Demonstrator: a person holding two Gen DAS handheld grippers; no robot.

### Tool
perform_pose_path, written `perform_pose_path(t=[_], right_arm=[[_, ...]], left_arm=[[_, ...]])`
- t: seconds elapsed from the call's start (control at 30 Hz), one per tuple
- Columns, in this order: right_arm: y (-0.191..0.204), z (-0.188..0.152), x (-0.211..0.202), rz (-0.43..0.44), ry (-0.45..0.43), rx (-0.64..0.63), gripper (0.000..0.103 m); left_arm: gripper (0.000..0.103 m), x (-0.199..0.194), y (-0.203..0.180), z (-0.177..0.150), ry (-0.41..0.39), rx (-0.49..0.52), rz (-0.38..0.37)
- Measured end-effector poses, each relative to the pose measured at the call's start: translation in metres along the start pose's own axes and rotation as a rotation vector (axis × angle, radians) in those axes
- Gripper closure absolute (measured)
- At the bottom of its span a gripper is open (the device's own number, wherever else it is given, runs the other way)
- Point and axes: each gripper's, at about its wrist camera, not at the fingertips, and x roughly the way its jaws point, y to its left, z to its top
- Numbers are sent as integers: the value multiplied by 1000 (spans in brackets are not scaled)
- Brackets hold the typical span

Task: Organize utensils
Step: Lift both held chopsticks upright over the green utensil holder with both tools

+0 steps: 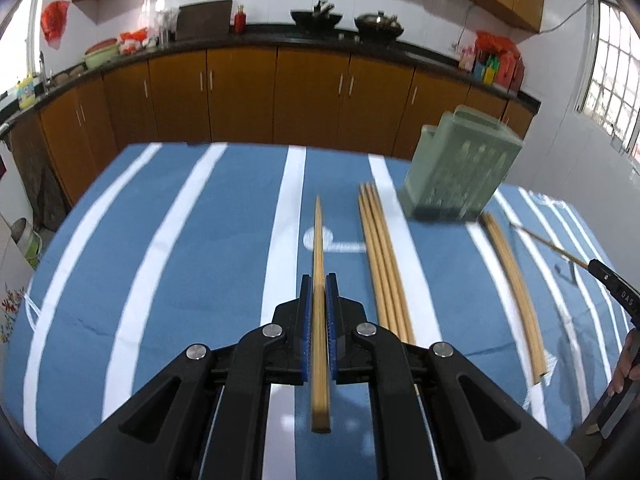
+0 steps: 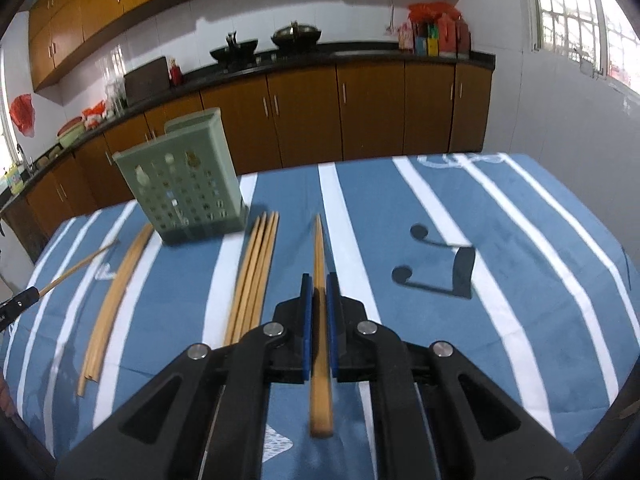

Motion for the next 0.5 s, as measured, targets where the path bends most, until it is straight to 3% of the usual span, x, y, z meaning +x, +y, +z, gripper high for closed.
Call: perform_pose_path(t=[0.37,0.5], right_arm=[[2,34,-33,4,-144,-14,95],[2,62,-42,27,-197,-5,95]], left_arm=[[96,-29,0,38,-137,-12,12],[96,-38,-2,64,-191,-11,5]])
